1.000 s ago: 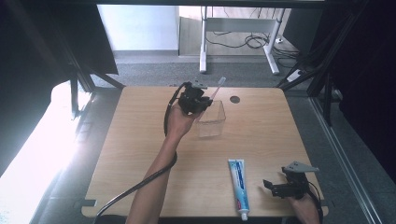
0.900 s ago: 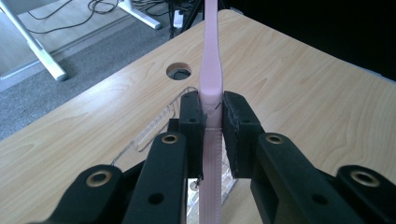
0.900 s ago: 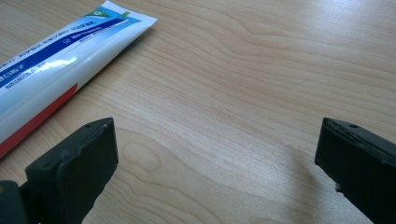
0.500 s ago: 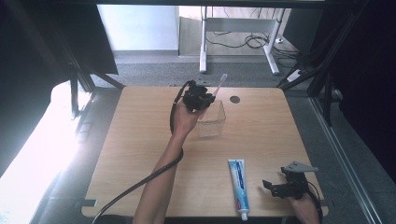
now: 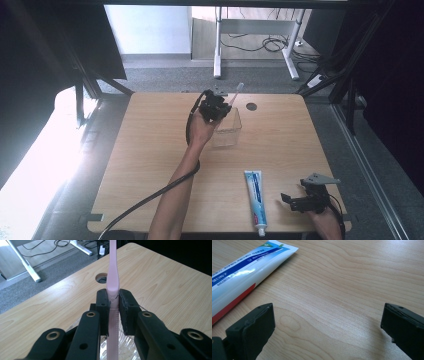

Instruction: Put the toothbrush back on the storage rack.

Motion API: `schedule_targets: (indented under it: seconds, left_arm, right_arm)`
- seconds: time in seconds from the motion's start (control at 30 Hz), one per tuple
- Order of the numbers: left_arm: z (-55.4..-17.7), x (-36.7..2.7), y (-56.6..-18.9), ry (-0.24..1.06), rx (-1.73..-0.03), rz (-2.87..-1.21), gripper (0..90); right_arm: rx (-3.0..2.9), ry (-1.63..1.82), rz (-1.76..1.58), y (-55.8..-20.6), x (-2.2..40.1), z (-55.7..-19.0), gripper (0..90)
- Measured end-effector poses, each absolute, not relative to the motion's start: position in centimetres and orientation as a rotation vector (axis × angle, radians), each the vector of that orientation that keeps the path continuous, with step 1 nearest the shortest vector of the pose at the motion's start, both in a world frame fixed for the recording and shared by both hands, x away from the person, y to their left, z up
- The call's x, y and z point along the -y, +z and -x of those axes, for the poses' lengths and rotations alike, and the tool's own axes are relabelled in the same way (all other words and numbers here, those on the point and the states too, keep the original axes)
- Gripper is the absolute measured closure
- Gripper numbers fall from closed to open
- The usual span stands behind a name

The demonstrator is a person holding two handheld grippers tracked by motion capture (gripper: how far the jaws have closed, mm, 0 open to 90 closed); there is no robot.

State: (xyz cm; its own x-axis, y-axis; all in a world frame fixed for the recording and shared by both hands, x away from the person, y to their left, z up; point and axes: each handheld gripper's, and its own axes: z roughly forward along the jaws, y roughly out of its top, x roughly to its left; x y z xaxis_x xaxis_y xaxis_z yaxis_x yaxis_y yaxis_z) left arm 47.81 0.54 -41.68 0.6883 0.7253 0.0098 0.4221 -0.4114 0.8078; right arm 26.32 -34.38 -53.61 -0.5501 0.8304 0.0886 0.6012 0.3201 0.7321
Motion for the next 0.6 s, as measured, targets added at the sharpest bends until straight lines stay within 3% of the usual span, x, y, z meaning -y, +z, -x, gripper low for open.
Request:
schedule_targets:
  seconds: [0.6]
  left_arm:
    - [-47.8,0.3,-44.3,0.468,-0.875,-2.116,79.0]
  right_arm:
    - [-2.295,1.058,-1.287,-53.7,34.3,-26.3,0.0]
